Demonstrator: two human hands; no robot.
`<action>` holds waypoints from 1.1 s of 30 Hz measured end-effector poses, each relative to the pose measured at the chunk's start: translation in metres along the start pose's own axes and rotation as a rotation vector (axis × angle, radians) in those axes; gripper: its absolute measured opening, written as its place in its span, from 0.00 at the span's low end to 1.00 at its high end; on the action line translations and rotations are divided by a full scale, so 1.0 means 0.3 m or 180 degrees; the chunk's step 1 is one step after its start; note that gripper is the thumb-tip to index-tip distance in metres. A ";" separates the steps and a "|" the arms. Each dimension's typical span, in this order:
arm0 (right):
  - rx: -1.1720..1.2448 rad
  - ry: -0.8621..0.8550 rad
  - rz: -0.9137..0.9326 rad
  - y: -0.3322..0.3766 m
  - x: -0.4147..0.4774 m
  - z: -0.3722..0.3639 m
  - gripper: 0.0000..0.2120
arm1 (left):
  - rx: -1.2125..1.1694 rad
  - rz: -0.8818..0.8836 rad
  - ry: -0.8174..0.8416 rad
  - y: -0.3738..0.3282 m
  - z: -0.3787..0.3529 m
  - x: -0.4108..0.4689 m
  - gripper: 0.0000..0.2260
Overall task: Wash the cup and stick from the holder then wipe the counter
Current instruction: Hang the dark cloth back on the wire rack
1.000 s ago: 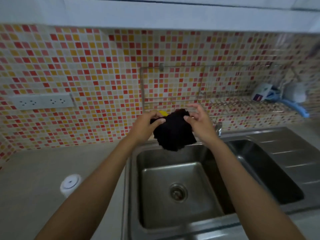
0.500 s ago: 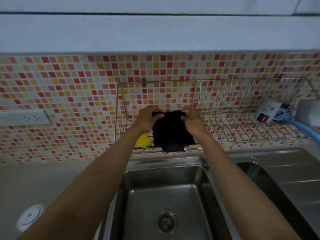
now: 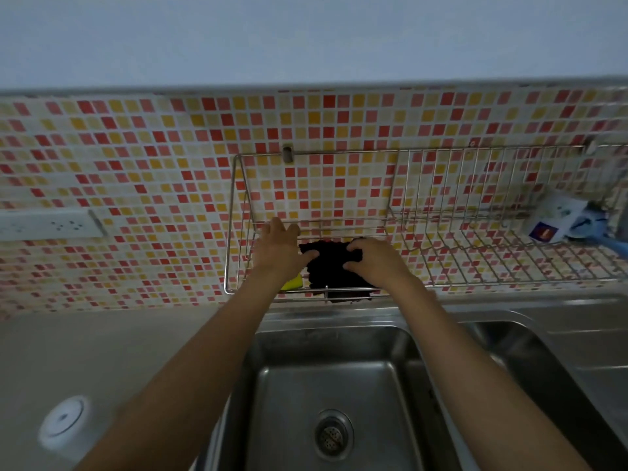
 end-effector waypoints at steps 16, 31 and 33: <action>0.0135 0.0583 0.0136 0.063 -0.102 -0.030 0.20 | -0.2989 0.0953 0.0494 0.064 -0.012 -0.082 0.07; -0.0381 -0.0040 0.0116 0.062 -0.118 -0.024 0.19 | -0.0721 0.0504 -0.0012 0.054 -0.054 -0.090 0.15; -0.0466 -0.0455 0.0360 0.069 -0.130 -0.012 0.19 | -0.0760 0.0435 -0.0334 0.043 -0.045 -0.115 0.19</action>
Point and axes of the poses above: each hand's wrist, its own x-axis towards the middle knuckle, its own z-axis out of the back of the hand, y = z × x, the point moved 4 cm from there along x, towards the middle knuckle, and after that the axes turned 12 degrees about x, right-handed, at the moved point
